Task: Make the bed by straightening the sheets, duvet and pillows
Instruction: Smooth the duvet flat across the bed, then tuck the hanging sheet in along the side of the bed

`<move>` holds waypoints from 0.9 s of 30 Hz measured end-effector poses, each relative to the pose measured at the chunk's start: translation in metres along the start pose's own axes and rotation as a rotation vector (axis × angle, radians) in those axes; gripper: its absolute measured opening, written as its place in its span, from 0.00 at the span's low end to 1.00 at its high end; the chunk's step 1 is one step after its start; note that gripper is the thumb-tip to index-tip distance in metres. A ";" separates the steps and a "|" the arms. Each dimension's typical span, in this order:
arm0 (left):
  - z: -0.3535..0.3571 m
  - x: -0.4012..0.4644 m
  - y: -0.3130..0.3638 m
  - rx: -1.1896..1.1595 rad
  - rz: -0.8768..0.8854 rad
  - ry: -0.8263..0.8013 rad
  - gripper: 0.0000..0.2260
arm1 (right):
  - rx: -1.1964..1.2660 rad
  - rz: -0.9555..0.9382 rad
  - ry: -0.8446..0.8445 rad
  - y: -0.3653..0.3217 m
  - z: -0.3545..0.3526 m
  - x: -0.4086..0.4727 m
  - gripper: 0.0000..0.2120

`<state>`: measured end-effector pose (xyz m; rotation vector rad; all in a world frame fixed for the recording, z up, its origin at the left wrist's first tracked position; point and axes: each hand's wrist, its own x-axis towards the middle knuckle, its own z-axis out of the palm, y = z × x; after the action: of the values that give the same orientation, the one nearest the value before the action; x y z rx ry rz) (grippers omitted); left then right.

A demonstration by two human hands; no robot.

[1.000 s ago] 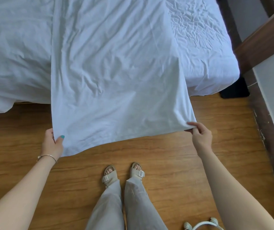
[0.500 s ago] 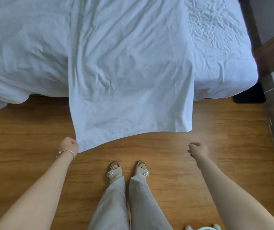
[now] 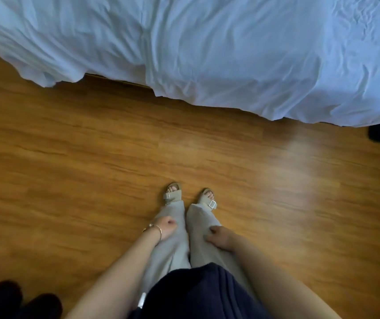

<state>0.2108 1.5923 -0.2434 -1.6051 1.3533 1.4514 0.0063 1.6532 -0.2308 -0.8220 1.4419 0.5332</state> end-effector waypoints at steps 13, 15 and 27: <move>-0.073 -0.046 -0.050 -0.050 -0.010 0.110 0.12 | -0.415 -0.024 -0.127 -0.099 -0.038 -0.025 0.17; -0.094 -0.051 -0.066 -0.154 -0.005 0.137 0.12 | -0.364 -0.038 -0.086 -0.139 -0.041 -0.025 0.19; -0.319 -0.053 -0.228 -0.619 -0.050 0.352 0.07 | -0.306 -0.221 0.209 -0.440 -0.038 -0.003 0.20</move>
<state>0.5421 1.3925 -0.1633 -2.3576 1.0756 1.7190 0.3151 1.3471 -0.1510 -1.2969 1.4541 0.5168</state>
